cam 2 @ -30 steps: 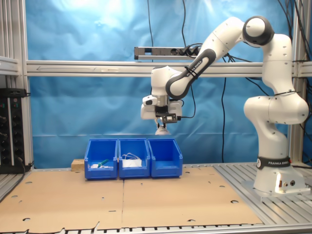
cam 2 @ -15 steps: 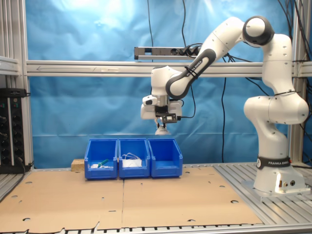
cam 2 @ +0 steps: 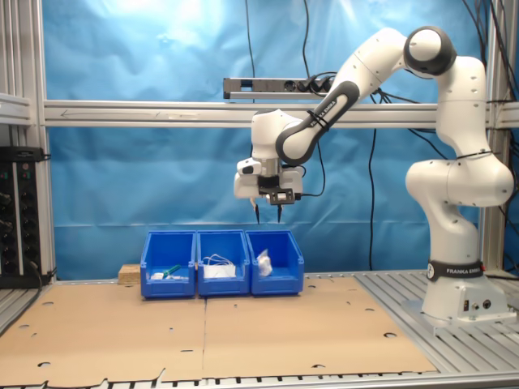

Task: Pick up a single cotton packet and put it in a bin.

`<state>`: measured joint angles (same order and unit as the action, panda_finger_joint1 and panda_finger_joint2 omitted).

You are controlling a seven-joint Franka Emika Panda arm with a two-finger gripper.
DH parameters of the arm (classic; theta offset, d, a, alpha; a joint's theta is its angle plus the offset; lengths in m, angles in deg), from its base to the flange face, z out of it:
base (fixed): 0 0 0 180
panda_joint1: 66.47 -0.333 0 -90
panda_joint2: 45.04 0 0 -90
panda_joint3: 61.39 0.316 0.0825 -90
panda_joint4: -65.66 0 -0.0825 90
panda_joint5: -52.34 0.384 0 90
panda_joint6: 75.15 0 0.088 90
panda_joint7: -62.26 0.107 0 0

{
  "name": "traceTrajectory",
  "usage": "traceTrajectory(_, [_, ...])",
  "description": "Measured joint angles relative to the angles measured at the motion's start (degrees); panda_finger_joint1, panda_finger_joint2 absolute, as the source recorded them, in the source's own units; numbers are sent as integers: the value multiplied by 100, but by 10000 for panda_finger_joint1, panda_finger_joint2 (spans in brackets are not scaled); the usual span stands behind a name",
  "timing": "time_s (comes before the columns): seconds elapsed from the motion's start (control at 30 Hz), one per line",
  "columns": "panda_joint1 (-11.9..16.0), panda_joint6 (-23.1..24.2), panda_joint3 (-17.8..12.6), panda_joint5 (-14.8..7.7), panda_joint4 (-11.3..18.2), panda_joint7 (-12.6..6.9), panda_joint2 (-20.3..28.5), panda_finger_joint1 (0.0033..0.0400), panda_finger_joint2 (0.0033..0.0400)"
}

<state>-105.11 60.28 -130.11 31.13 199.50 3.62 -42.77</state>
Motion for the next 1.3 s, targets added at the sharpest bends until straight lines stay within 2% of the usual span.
traceTrajectory(0.1, [0,3,0,0,0,-9,0,178,178])
traceTrajectory(0.13, [0,4,0,0,0,-13,0,350,350])
traceTrajectory(0.3, [0,9,0,0,0,-33,0,350,350])
traceTrajectory(0.33, [0,10,0,0,0,-38,0,389,389])
traceTrajectory(1.3, [0,16,0,0,0,-59,0,400,400])
